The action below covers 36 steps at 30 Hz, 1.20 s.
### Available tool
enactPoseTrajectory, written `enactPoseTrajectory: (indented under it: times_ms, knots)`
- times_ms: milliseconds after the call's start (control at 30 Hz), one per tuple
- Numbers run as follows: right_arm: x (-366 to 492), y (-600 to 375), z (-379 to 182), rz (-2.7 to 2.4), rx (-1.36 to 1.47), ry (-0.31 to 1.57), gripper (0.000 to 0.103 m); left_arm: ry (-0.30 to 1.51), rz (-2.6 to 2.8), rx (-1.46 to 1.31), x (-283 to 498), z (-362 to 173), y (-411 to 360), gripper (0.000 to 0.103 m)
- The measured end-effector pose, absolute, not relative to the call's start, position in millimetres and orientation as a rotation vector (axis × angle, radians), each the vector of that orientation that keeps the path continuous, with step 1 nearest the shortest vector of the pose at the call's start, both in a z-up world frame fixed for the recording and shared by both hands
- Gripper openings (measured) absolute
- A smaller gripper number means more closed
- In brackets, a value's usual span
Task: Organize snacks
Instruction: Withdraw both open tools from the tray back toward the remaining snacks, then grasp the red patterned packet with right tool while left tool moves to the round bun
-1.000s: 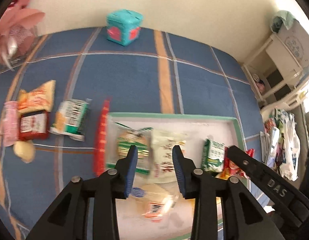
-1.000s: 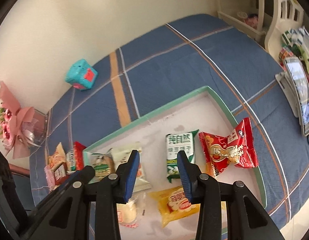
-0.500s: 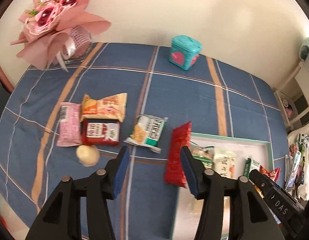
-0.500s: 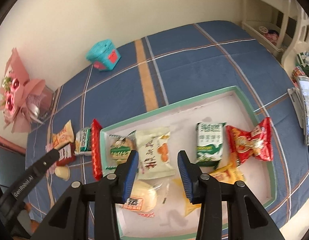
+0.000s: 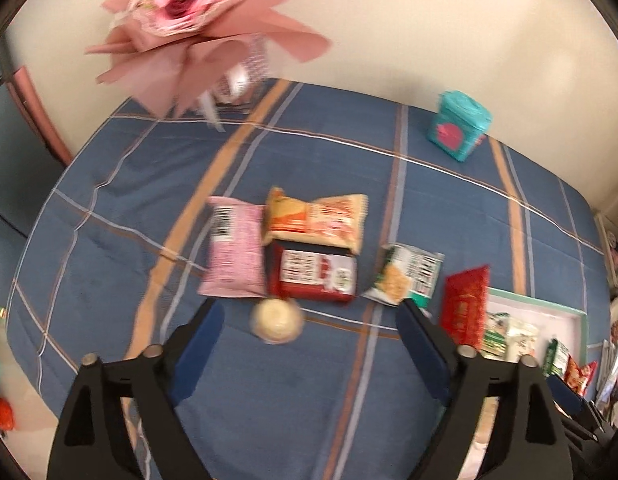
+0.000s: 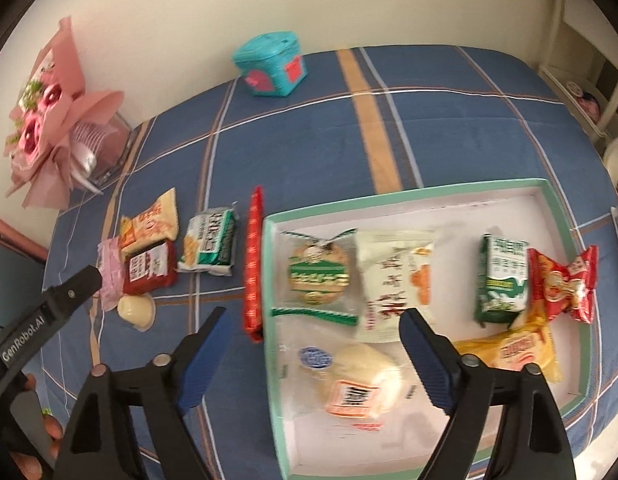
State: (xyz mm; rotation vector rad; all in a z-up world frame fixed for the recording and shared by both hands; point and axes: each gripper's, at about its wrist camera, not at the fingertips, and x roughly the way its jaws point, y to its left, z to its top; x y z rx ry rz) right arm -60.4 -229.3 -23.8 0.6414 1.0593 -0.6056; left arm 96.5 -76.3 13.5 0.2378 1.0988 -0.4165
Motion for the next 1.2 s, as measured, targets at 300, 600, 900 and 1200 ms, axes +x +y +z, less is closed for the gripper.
enactPoseTrajectory:
  times_ms: [300, 600, 900, 1200]
  knots:
    - [-27.7, -196.5, -29.5, -0.518, 0.599, 1.047, 0.103, 1.096, -0.306, 0.154, 131.8, 9.5, -27.8, 0.099]
    - [-7.3, -178.7, -36.5, -0.482, 0.558, 1.008, 0.103, 1.083, -0.287, 0.125, 148.9, 1.1, -9.5, 0.102]
    - [3.0, -185.0, -42.1, -0.446, 0.544, 1.006, 0.103, 1.11, -0.364, 0.116, 150.9, -12.8, -25.7, 0.102]
    - [3.2, -196.9, -46.8, -0.494, 0.523, 0.99, 0.092, 1.189, -0.388, 0.181, 153.6, -35.8, -40.3, 0.102]
